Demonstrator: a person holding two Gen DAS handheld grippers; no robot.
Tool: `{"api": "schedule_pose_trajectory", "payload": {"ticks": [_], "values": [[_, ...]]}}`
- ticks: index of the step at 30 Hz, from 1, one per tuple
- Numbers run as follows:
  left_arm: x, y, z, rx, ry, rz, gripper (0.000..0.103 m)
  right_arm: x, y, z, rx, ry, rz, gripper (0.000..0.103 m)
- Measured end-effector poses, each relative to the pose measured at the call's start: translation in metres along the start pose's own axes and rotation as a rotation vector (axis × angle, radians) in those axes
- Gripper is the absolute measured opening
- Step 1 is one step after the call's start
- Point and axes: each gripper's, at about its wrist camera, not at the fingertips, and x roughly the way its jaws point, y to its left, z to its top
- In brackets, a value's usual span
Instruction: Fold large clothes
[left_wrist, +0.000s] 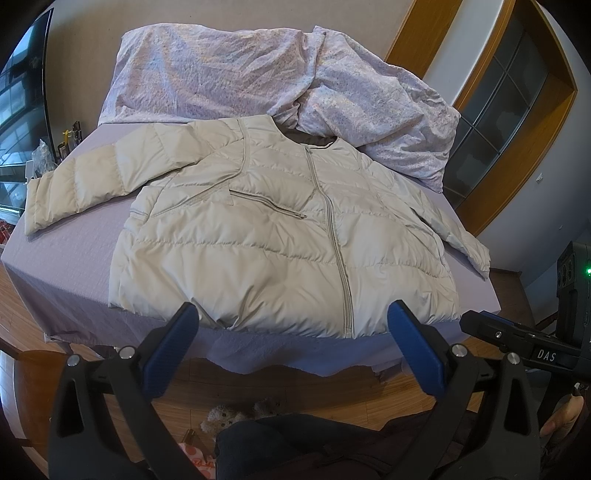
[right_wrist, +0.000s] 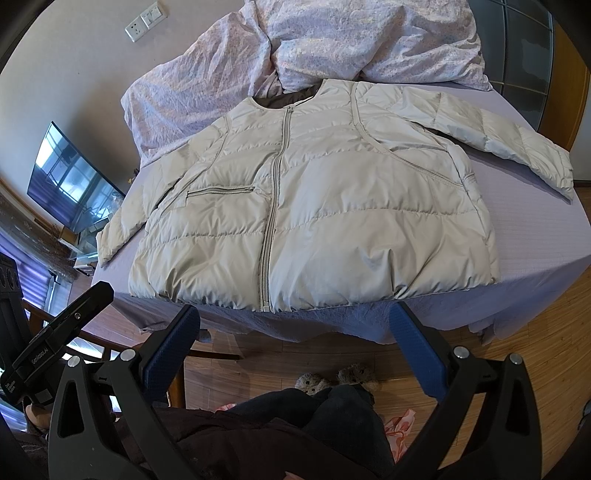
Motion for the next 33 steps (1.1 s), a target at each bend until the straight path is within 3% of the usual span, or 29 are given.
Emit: {"api": "schedule_pose_trajectory", "payload": {"ticks": [33], "values": [[0.0000, 0.0000, 0.0002, 0.002, -0.003, 0.000, 0.101, -0.0031, -0.0001, 0.0007, 0.000, -0.006, 0.002, 0.102]]}}
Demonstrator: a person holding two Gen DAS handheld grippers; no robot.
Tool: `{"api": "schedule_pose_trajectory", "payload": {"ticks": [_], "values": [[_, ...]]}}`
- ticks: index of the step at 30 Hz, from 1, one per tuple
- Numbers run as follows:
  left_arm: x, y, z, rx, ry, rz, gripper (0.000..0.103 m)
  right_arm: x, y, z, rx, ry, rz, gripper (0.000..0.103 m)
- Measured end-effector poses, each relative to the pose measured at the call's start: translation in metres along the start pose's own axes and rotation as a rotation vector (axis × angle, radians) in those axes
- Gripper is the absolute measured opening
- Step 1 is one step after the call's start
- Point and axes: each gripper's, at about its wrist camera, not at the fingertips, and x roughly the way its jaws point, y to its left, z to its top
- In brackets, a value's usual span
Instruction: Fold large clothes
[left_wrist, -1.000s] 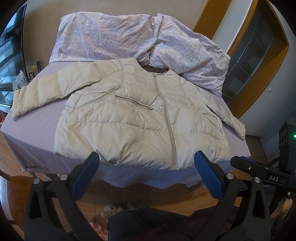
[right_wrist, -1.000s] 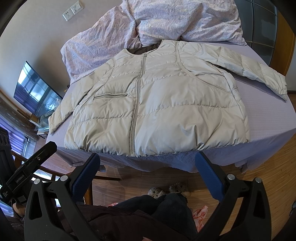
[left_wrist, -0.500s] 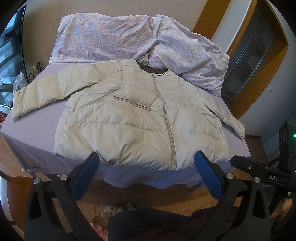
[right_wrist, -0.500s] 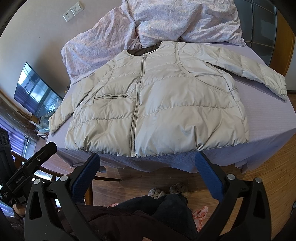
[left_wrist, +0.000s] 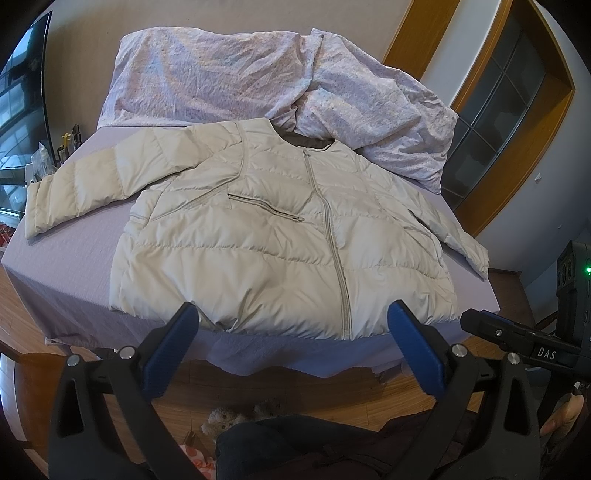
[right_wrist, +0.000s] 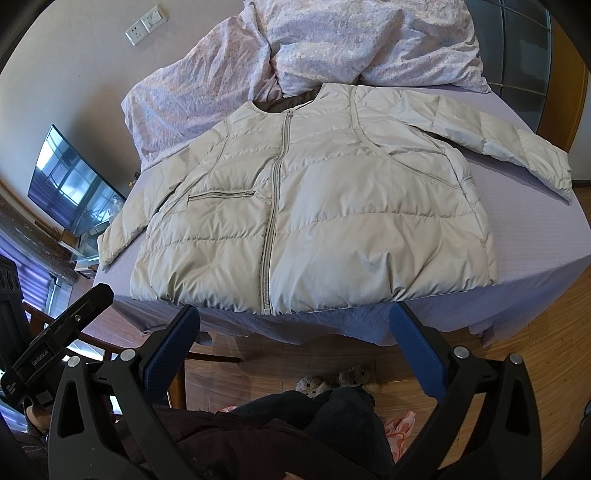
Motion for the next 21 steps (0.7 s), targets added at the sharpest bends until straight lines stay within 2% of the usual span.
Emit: {"api": "schedule_pose_trajectory", "payload": {"ticks": [17, 21], "values": [[0.000, 0.000, 0.000, 0.002, 0.001, 0.000, 0.101, 0.006, -0.004, -0.005, 0.003, 0.001, 0.002, 0.102], [0.006, 0.000, 0.008, 0.006, 0.005, 0.003, 0.101, 0.006, -0.008, 0.012, 0.022, 0.003, -0.005, 0.102]]}}
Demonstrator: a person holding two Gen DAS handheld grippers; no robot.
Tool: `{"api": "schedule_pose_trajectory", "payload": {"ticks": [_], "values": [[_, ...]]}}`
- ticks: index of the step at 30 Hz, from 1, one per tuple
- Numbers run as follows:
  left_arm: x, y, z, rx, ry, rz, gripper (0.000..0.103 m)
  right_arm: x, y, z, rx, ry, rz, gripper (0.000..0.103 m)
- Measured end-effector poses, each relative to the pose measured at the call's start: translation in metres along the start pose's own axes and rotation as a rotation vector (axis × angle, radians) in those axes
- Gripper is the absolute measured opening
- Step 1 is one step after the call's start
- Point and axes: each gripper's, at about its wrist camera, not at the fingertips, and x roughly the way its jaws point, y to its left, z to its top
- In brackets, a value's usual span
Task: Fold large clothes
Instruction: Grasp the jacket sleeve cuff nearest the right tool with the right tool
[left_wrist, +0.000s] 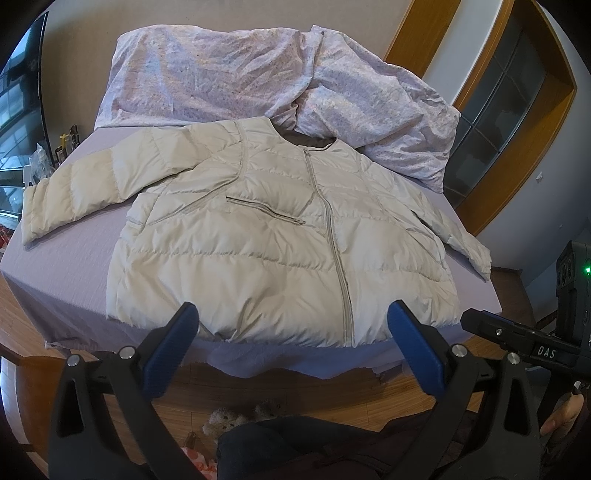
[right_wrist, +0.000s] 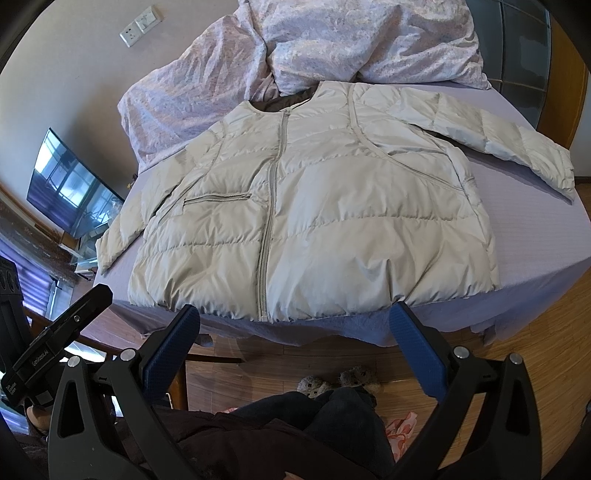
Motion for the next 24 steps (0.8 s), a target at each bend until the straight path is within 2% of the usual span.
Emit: {"api": "schedule_pose_trajectory", "payload": {"ticks": [6, 11, 14, 21, 24], "values": [[0.019, 0.003, 0.018, 0.004, 0.005, 0.029, 0.101, 0.012, -0.026, 0.020, 0.061, -0.039, -0.015, 0.102], [0.033, -0.002, 0.033, 0.020, 0.010, 0.058, 0.101, 0.023, -0.084, 0.048, 0.189, -0.090, -0.082, 0.102], [0.043, -0.006, 0.041, 0.031, 0.016, 0.081, 0.101, 0.028, -0.138, 0.068, 0.318, -0.109, -0.127, 0.102], [0.067, -0.011, 0.056, 0.020, 0.052, 0.125, 0.101, 0.021, -0.273, 0.106, 0.591, -0.174, -0.266, 0.089], [0.076, -0.013, 0.060, 0.013, 0.062, 0.142, 0.101, 0.017, -0.332, 0.118, 0.708, -0.205, -0.317, 0.087]]}}
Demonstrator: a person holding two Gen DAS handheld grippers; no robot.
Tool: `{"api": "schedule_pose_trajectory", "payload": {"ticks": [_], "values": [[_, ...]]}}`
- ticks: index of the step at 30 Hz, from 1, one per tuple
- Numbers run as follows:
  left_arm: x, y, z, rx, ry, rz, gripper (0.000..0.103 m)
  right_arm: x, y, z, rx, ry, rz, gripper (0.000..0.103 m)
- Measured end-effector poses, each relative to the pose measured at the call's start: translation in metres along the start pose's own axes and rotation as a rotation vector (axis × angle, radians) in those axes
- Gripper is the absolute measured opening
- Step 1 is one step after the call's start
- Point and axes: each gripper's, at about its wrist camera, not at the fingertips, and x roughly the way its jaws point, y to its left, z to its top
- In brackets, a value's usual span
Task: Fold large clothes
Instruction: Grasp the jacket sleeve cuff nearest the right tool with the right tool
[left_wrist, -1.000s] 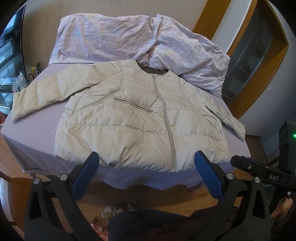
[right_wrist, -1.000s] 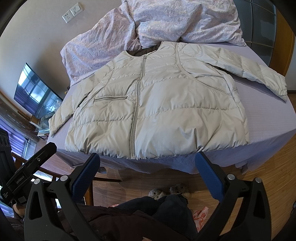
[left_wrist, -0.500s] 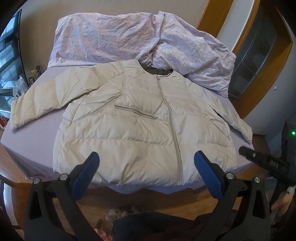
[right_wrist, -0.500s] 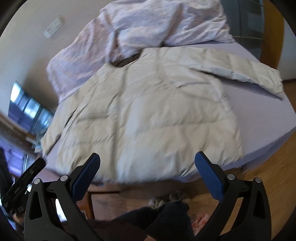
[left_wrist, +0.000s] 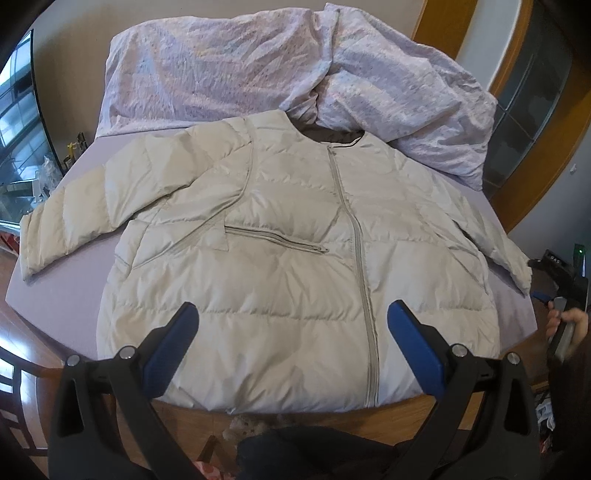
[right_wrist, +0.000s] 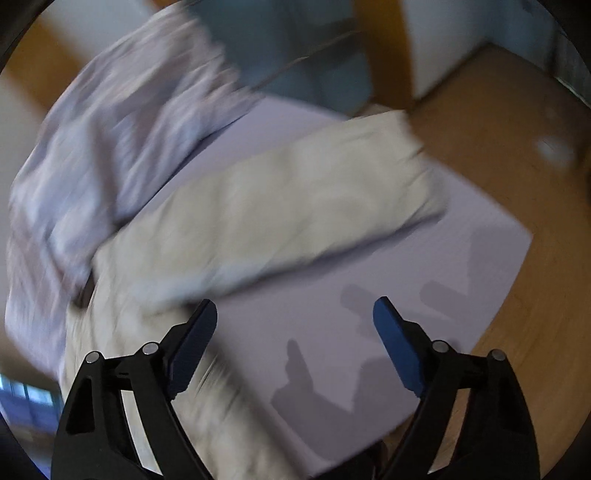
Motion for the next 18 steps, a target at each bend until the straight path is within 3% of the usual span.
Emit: {"api": "schedule_pose_trajectory", "payload": {"ticks": [4, 7, 14, 18], "values": [[0.011, -0.009, 0.008, 0.021, 0.006, 0.077, 0.101, 0.019, -0.030, 0.041, 0.077, -0.030, -0.086, 0.085], [0.017, -0.016, 0.017, 0.049, 0.004, 0.147, 0.101, 0.034, -0.050, 0.061, 0.130, -0.027, -0.100, 0.085], [0.033, -0.026, 0.034, 0.054, 0.012, 0.258, 0.101, 0.065, -0.066, 0.073, 0.174, 0.024, -0.090, 0.082], [0.040, -0.030, 0.037, 0.073, 0.019, 0.311, 0.101, 0.076, -0.065, 0.073, 0.158, 0.048, -0.090, 0.074]]}}
